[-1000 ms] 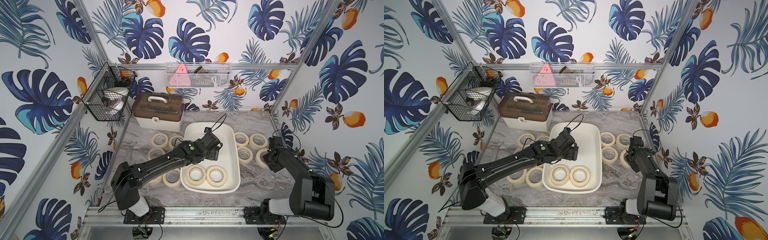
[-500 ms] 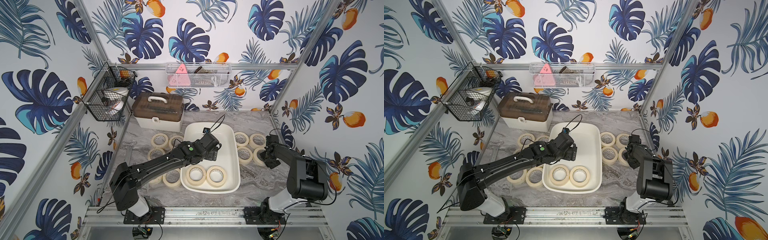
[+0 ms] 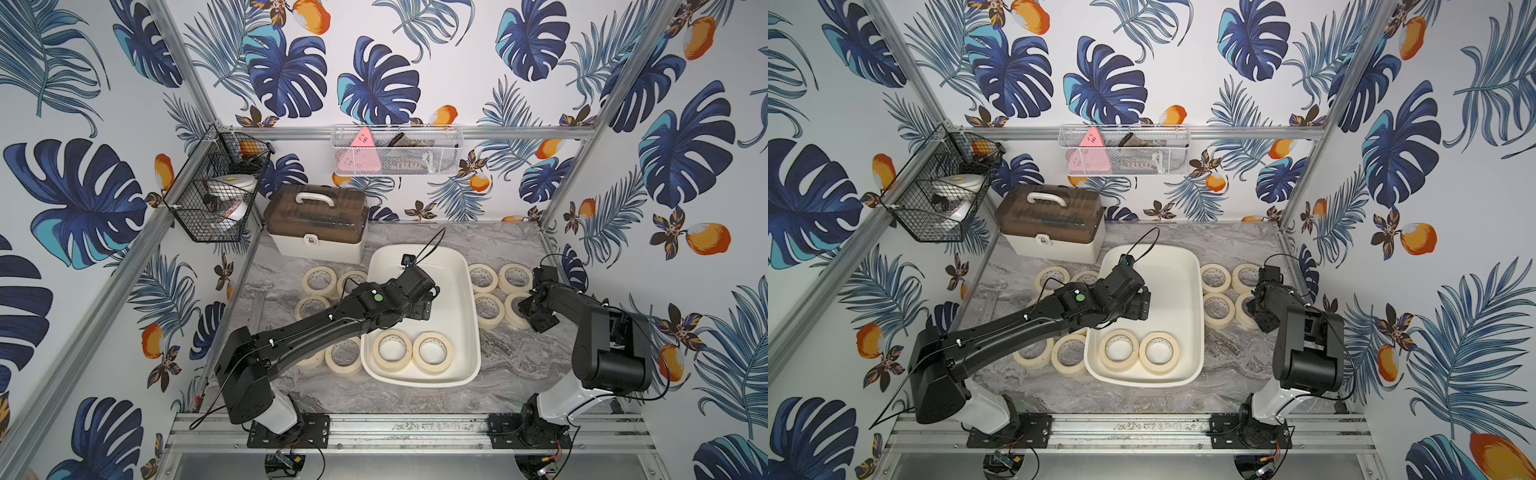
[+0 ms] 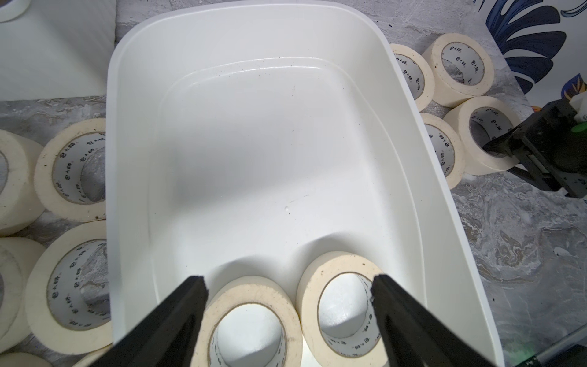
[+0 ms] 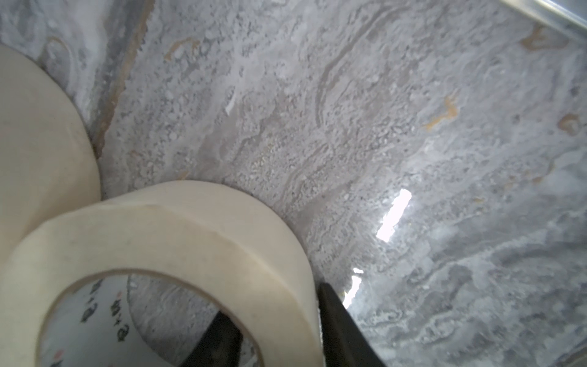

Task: Take out the art tape in the storage box
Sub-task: Place the art tape at the center of the board, then pick up the art tape from the storage box.

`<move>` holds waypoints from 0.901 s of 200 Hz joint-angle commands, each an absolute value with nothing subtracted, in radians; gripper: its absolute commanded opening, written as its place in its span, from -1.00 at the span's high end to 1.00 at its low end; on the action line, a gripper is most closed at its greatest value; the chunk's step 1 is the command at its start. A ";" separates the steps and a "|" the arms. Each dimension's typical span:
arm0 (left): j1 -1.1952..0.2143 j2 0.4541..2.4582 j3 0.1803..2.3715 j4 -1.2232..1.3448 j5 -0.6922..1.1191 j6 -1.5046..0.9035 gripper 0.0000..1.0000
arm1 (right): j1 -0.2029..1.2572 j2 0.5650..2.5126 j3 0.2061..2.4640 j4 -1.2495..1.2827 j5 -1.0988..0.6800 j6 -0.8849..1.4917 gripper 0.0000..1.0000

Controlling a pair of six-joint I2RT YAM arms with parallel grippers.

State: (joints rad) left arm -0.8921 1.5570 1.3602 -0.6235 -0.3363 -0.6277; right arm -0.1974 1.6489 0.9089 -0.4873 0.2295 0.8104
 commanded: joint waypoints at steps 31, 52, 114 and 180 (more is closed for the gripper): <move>-0.888 1.536 1.352 -0.633 -0.350 -0.635 -0.78 | -0.197 1.556 0.932 -0.553 0.225 0.772 -0.56; -0.888 1.525 1.346 -0.636 -0.351 -0.638 -0.79 | -0.196 1.502 0.949 -0.583 0.214 0.747 -0.67; -0.887 1.494 1.318 -0.654 -0.358 -0.665 -0.79 | -0.197 1.337 1.006 -0.634 0.045 0.642 -0.73; -0.843 1.493 1.217 -0.637 -0.322 -0.760 -0.79 | -0.152 1.270 1.075 -0.716 -0.188 0.602 -0.76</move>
State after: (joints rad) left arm -0.8604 1.4899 1.2606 -0.6476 -0.3416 -0.6987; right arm -0.1719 1.2755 1.0546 -0.6521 -0.0608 0.6167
